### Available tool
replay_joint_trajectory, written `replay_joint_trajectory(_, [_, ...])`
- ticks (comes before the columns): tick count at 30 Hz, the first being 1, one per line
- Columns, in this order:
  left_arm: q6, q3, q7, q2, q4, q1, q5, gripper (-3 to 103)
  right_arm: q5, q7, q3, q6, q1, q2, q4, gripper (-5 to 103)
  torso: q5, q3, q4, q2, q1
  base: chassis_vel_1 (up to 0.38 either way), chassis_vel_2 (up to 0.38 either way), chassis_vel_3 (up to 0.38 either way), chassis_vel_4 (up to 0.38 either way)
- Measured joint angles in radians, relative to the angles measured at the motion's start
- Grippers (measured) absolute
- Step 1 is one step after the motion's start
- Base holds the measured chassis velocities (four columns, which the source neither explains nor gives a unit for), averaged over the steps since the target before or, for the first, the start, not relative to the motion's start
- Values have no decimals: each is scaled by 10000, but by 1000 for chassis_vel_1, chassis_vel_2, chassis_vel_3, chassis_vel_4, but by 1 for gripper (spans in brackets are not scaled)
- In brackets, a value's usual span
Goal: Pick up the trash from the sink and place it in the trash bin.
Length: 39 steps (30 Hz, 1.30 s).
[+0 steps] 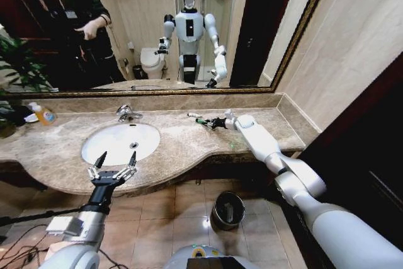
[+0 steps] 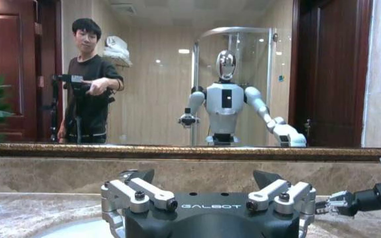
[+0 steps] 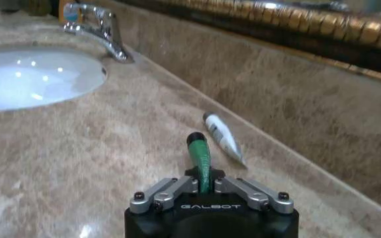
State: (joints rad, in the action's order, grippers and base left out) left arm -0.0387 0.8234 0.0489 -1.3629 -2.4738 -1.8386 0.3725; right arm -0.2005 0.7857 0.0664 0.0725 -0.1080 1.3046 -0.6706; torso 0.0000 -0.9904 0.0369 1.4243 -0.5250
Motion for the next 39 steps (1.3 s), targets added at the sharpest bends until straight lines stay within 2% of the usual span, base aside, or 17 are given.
replay_joint_trajectory(5, [0,-1,0,0,0,0,0,100,-746,-720,45,553,-430,-445,-1251,8,-1,0,-2,0,-1,0,0,0,0])
replay_joint_trajectory(7, [0,0,0,0,0,0,0,100,-1529,-1545,64,954,-903,-824,-2335,8,0,0,-3,0,0,0,0,0,0])
replay_joint_trajectory(8, [0,0,0,0,0,0,0,100,-1529,-1545,64,954,-903,-824,-2335,8,0,0,-3,0,0,0,0,0,0])
replay_joint_trajectory(11, [0,0,0,0,0,0,0,100,-2829,-3378,233,1325,-1704,-1397,-4135,8,0,1,-2,0,0,0,0,0,0])
replay_joint_trajectory(12, [0,0,0,0,0,0,0,100,-2829,-3378,233,1325,-1704,-1397,-4135,8,0,1,-2,0,0,0,0,0,0])
replay_joint_trajectory(16, [0,0,-2,1,0,0,0,100,-3978,-5815,140,1618,-2894,-1919,-6173,8,0,0,0,0,0,0,0,0,0])
replay_joint_trajectory(17, [0,0,1,1,0,0,0,100,-4150,-6409,49,1635,-3227,-2024,-6624,8,1,1,0,0,0,0,0,0,0])
replay_joint_trajectory(18, [0,0,1,1,0,0,0,100,-4150,-6409,49,1635,-3227,-2024,-6624,8,1,1,0,0,0,0,0,0,0])
replay_joint_trajectory(19, [0,0,-1,1,0,0,0,100,-4249,-6825,-33,1641,-3486,-2097,-6962,8,1,0,-1,0,0,0,0,0,0])
replay_joint_trajectory(20, [0,0,0,1,0,0,0,100,-4379,-7543,-256,1643,-4031,-2251,-7651,8,4,0,-1,0,0,0,0,0,0])
replay_joint_trajectory(23, [0,0,1,0,0,0,0,100,-4497,-8563,-908,1614,-5252,-2613,-9254,8,1,2,-1,0,1,0,0,0,0])
replay_joint_trajectory(27, [0,0,0,0,0,0,0,100,-4503,-8911,-1349,1545,-6270,-2918,-10314,8,1,2,-1,0,0,0,0,0,0])
replay_joint_trajectory(30, [0,0,0,1,0,0,0,100,-4320,-9050,-1901,1353,-7971,-3245,-11672,8,2,2,-7,0,1,0,0,0,0])
replay_joint_trajectory(35, [0,-1,5,2,0,-1,0,100,-3967,-9313,-2502,1122,-9222,-3191,-12660,8,0,3,-2,1,2,0,0,0,0])
replay_joint_trajectory(37, [0,0,0,2,-1,0,0,100,-3092,-9436,-2985,491,-10076,-2919,-13028,8,0,2,-1,1,2,0,0,0,0])
replay_joint_trajectory(38, [0,0,0,2,-1,0,0,100,-3092,-9436,-2985,491,-10076,-2919,-13028,8,0,2,-1,1,2,0,0,0,0])
replay_joint_trajectory(39, [0,0,0,0,0,0,0,100,-2403,-9422,-3218,-93,-10585,-2729,-13089,8,-1,1,-2,1,1,0,0,0,0])
